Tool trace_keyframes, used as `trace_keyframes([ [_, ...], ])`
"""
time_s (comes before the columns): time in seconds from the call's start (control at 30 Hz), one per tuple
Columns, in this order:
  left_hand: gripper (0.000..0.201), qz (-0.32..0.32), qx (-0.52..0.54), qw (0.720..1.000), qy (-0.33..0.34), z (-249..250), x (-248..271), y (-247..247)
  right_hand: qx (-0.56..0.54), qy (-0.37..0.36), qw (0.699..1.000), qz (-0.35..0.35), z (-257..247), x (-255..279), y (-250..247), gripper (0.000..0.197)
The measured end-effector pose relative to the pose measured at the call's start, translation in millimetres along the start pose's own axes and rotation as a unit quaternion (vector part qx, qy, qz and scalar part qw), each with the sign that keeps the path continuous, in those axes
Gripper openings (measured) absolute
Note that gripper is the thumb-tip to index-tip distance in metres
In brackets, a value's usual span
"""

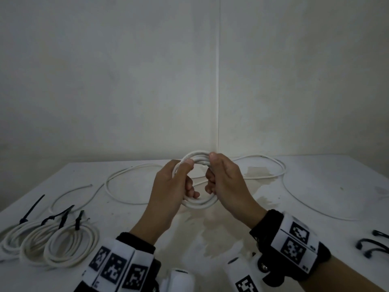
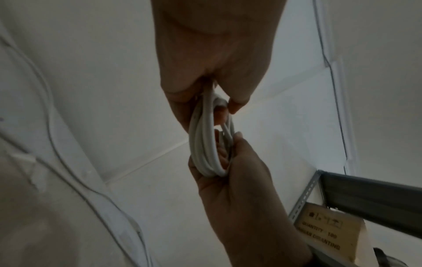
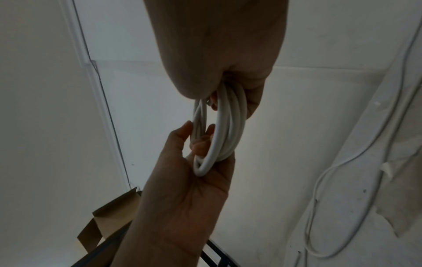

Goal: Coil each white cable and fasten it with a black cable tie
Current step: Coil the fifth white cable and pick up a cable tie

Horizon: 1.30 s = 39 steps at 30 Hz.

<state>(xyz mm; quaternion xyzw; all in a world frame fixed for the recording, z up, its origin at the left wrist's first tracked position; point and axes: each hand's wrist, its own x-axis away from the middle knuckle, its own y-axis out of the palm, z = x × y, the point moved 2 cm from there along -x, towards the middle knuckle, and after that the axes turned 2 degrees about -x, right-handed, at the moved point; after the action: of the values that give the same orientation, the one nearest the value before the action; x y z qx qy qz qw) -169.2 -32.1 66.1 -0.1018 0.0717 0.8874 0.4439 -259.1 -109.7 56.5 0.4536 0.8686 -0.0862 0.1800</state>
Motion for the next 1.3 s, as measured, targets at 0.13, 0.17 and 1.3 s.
trace_keyframes([
  [0.13,0.024,0.011,-0.035,0.998,0.051,-2.4,2.4,6.7,-0.023,-0.009,1.0,0.01,-3.3,4.1,-2.5,0.033],
  [0.17,0.025,0.011,-0.041,0.998,0.056,-3.6,2.8,9.0,-0.037,-0.005,0.999,0.015,-4.1,6.5,-2.7,0.035],
  [1.3,0.03,-0.055,-0.054,0.996,0.05,6.0,2.0,34.2,-0.03,-0.089,0.995,0.018,-15.3,4.7,-31.1,0.028],
])
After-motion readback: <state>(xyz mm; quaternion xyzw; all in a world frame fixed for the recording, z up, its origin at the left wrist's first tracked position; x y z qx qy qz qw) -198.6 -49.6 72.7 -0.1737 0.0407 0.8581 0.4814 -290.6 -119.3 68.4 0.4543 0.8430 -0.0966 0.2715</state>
